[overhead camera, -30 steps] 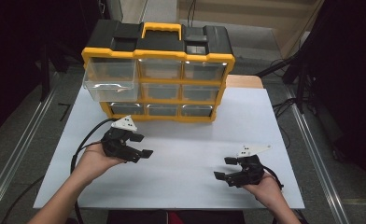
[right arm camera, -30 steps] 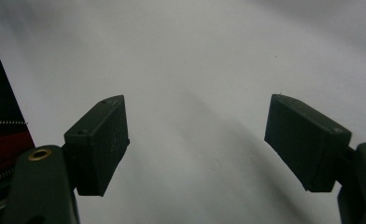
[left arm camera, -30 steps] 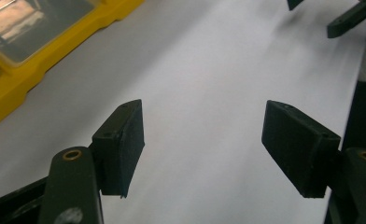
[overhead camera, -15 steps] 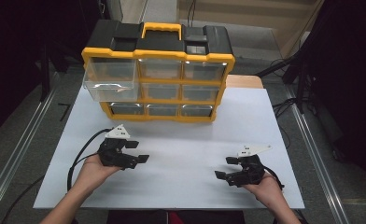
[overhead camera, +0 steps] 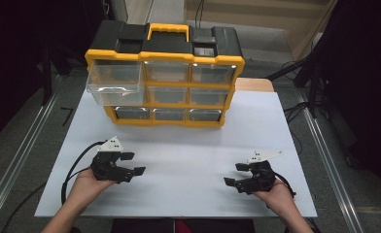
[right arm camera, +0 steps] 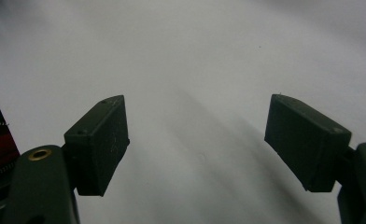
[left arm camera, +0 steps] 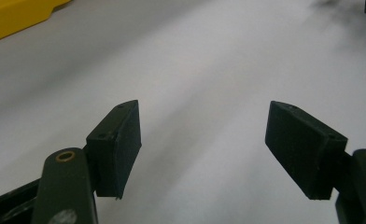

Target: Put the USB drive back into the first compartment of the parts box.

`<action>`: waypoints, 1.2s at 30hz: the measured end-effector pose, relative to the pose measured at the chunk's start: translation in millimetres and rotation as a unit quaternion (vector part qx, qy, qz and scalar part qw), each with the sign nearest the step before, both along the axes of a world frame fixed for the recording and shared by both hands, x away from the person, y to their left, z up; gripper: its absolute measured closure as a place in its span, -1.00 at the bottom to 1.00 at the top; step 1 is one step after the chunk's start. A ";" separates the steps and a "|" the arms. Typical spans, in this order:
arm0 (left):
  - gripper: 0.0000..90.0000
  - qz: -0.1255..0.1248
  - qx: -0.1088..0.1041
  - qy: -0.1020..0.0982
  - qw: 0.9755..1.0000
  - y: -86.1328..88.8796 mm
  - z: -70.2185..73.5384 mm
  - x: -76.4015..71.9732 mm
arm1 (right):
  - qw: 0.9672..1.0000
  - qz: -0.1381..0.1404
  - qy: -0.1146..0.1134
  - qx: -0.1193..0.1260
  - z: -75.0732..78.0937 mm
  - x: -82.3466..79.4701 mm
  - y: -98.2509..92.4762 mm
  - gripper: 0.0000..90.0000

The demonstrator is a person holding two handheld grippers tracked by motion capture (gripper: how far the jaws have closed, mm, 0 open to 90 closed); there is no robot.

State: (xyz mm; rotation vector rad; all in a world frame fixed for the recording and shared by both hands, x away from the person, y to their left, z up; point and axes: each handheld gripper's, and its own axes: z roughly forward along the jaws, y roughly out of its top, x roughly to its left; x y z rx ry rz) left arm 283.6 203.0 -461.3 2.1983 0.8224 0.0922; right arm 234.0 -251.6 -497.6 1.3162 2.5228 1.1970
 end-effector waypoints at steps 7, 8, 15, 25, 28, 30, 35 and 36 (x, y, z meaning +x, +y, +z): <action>-0.38 0.007 0.000 -0.003 1.000 14.6 -1.9 -3.7 | 1.000 -0.007 -0.004 -0.003 -0.8 0.3 -1.3 -0.56; -0.38 0.008 0.001 -0.003 1.000 16.5 -2.2 -4.0 | 1.000 -0.007 -0.005 -0.005 -1.0 0.5 -1.8 -0.56; -0.38 0.010 0.010 -0.010 1.000 25.1 -3.4 -6.7 | 1.000 -0.011 -0.007 -0.007 -1.4 0.5 -2.2 -0.56; -0.38 0.008 0.005 -0.002 1.000 25.8 -5.2 -5.2 | 1.000 -0.012 -0.007 -0.005 -1.0 0.1 -3.2 -0.56; -0.38 0.007 0.006 -0.002 1.000 25.7 -5.4 -5.1 | 1.000 -0.011 -0.009 -0.005 -1.0 0.0 -3.6 -0.56; -0.38 0.007 0.005 -0.002 1.000 25.5 -5.7 -5.1 | 1.000 -0.011 -0.009 -0.005 -0.9 -0.1 -3.4 -0.56; -0.38 0.006 0.006 -0.002 1.000 25.7 -6.1 -4.8 | 1.000 -0.009 -0.008 -0.005 -0.9 -0.1 -3.1 -0.56; -0.38 0.007 0.007 -0.001 1.000 25.8 -5.8 -4.9 | 1.000 -0.010 -0.008 -0.005 -0.9 -0.1 -3.1 -0.56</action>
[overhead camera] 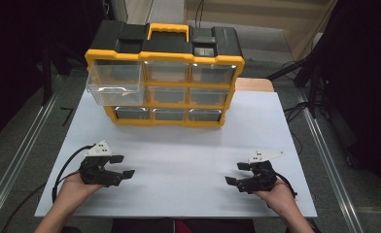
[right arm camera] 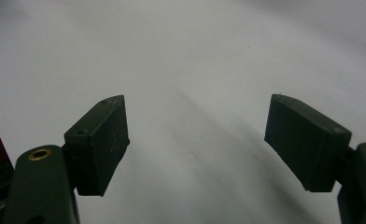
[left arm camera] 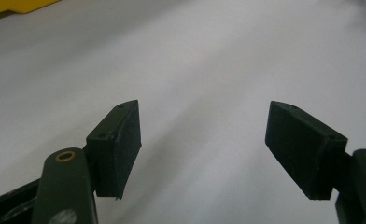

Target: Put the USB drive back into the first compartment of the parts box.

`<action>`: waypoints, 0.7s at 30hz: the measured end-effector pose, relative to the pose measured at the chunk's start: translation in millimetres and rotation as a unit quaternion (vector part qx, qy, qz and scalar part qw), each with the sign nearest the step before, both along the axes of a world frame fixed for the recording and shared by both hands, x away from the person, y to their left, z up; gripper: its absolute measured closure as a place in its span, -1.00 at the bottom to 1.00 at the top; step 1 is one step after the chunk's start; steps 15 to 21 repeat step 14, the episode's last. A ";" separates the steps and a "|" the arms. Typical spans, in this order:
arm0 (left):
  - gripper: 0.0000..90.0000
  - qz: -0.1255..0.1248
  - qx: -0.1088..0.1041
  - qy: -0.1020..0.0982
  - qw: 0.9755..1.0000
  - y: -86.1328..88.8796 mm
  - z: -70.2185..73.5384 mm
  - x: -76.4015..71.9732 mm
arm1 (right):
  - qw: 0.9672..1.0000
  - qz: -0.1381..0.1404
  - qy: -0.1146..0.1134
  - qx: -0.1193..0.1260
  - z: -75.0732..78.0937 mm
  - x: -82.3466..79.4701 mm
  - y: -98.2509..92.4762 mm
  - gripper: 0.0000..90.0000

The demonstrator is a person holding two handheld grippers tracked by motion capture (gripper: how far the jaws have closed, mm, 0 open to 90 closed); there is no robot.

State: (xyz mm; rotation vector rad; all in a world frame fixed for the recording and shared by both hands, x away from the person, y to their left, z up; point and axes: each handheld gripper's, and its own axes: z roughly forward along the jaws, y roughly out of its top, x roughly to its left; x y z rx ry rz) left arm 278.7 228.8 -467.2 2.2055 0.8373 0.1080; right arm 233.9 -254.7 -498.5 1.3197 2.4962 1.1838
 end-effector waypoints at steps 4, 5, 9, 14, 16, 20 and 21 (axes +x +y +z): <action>-0.38 -0.001 0.000 -0.001 1.000 -0.2 0.0 -0.1 | 1.000 0.000 0.000 0.000 0.0 -0.1 -0.1 -0.56; -0.38 0.000 -0.001 -0.001 1.000 -0.3 -0.1 -0.2 | 1.000 0.000 0.000 0.000 0.0 -0.1 -0.1 -0.56; -0.38 0.000 0.001 0.000 1.000 0.0 0.0 -0.2 | 1.000 0.000 0.000 -0.001 -0.1 0.0 -0.1 -0.56; -0.38 0.004 0.004 -0.003 1.000 1.3 -0.1 0.3 | 1.000 0.000 0.000 -0.001 -0.2 0.2 -0.3 -0.56; -0.38 0.004 0.004 -0.003 1.000 1.3 -0.1 0.3 | 1.000 0.000 0.000 -0.001 -0.2 0.2 -0.3 -0.56; -0.38 0.004 0.004 -0.003 1.000 1.3 -0.1 0.3 | 1.000 0.000 0.000 -0.001 -0.2 0.2 -0.3 -0.56; -0.38 0.004 0.004 -0.003 1.000 1.3 -0.1 0.3 | 1.000 0.000 0.000 -0.001 -0.2 0.2 -0.3 -0.56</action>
